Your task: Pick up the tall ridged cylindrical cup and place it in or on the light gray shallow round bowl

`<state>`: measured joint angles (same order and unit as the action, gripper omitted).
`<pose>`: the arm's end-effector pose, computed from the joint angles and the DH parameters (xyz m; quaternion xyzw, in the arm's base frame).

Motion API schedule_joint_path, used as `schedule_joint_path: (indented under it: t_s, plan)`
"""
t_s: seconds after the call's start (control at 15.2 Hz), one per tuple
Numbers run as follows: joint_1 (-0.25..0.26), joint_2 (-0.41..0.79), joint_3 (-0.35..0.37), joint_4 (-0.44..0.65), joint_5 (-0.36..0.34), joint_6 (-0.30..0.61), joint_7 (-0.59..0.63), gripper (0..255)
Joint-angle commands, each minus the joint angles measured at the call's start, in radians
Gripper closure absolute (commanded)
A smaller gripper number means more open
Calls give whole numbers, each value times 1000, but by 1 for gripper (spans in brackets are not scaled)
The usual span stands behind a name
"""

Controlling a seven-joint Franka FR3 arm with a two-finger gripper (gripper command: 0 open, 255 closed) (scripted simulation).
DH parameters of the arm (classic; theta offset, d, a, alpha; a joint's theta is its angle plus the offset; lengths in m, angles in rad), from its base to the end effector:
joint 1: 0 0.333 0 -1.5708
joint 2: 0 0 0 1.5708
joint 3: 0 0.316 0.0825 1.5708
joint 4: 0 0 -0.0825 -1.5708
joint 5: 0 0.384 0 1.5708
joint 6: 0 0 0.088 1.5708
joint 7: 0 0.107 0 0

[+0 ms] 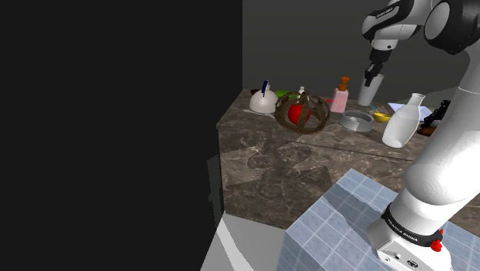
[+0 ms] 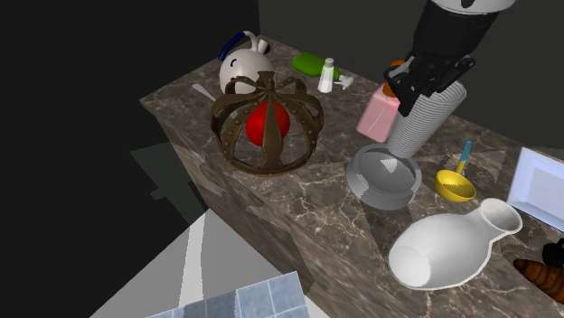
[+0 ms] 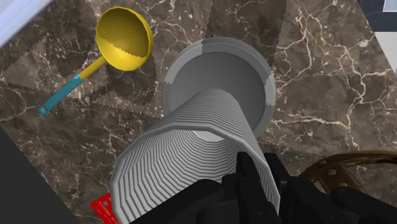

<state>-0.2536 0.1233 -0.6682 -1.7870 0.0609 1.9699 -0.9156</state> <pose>0.3779 -0.4668 0.5000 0.9990 -0.0102 0.0188 0.0402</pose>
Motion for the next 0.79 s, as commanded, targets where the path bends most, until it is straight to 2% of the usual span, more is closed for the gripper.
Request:
schedule_joint_path:
  t_s: [0.0, 0.73]
  plan:
    - [0, 7, 1, -18, 5, 24, -2, 255]
    - [-8, 50, 8, -122, 40, 162, -24, 255]
